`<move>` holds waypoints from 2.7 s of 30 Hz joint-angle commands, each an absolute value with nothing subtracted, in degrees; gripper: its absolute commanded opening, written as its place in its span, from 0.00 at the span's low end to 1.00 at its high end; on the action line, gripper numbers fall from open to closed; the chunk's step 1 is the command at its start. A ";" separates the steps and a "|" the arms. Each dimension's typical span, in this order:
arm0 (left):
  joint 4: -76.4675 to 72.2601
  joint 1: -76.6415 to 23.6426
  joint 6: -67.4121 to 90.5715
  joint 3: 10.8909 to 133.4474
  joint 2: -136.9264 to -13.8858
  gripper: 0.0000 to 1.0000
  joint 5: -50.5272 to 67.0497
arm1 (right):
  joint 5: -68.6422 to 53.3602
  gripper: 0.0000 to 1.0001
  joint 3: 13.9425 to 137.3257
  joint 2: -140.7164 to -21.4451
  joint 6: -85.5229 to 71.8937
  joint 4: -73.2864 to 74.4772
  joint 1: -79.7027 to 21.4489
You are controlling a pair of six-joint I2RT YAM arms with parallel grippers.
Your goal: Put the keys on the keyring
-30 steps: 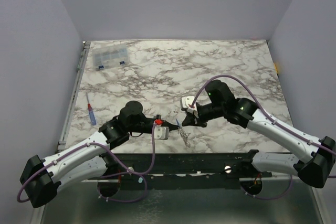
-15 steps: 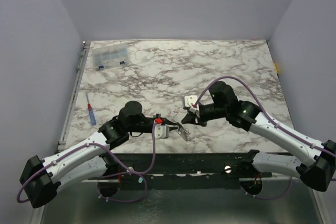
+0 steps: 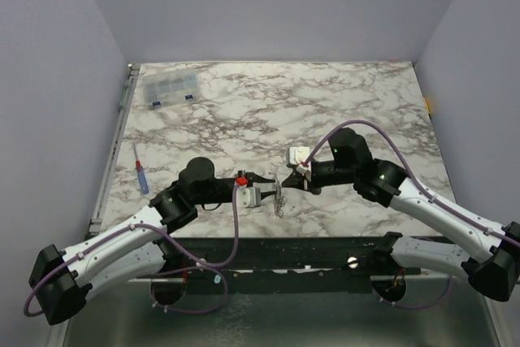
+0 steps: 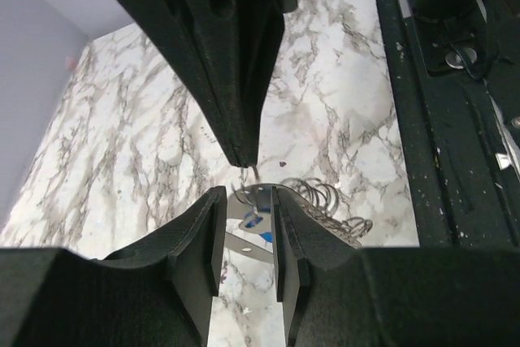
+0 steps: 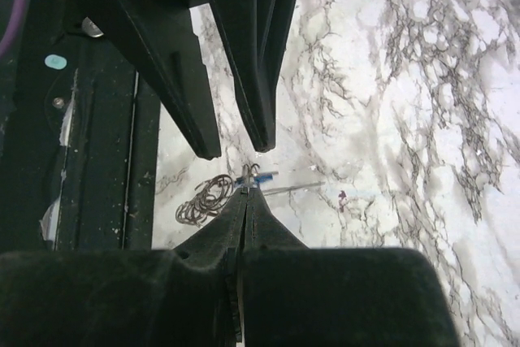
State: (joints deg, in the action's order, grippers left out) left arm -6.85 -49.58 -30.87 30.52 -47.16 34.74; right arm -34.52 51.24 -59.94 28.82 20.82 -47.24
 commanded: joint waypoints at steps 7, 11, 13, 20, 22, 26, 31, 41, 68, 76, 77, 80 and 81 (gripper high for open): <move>-15.12 -49.89 -17.32 30.22 -45.33 0.35 20.76 | -26.90 0.01 49.01 -57.06 25.56 14.24 -47.02; -18.57 -49.84 -10.58 30.38 -44.21 0.35 18.71 | -26.95 0.01 48.33 -56.75 24.94 13.02 -47.07; -19.06 -49.85 -9.60 29.70 -43.91 0.35 19.13 | -27.17 0.01 47.75 -56.53 24.80 12.39 -47.02; -19.69 -49.84 -7.81 26.90 -42.98 0.35 14.28 | -13.89 0.00 46.14 -55.88 18.64 10.21 -47.02; -19.69 -49.86 -7.95 26.41 -42.72 0.35 13.73 | -5.65 0.01 43.71 -54.99 14.36 7.90 -47.02; -19.69 -49.83 -8.48 26.18 -43.70 0.37 11.74 | 11.55 0.21 41.42 -55.82 5.59 6.42 -46.98; -19.69 -49.82 -5.85 27.62 -48.46 0.39 7.67 | 23.44 0.74 44.45 -62.26 -10.70 14.28 -43.30; -21.24 -49.78 -0.37 33.12 -59.64 0.43 2.33 | 19.27 0.76 49.21 -70.09 -38.47 32.31 -33.87; -14.31 -56.65 8.84 77.09 -118.72 0.31 12.90 | 36.30 0.83 47.82 -44.94 -30.86 31.13 -18.40; -8.25 -56.66 8.07 81.41 -122.27 0.25 15.61 | 33.65 0.83 46.23 -41.92 -26.93 29.34 -18.45; -7.47 -56.64 7.82 81.65 -122.36 0.24 15.68 | 33.32 0.82 46.23 -41.85 -26.68 29.35 -18.39; -5.99 -56.63 7.25 81.59 -122.50 0.23 14.83 | 31.16 0.82 46.01 -41.47 -26.03 28.83 -18.46; -5.90 -56.59 7.12 81.45 -122.51 0.23 14.86 | 30.16 0.82 45.91 -41.34 -25.86 28.63 -18.46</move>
State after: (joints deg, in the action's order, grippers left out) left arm -9.41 -56.53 8.47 80.25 -121.21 13.32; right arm 33.08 46.81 -41.89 -27.88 29.82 -18.65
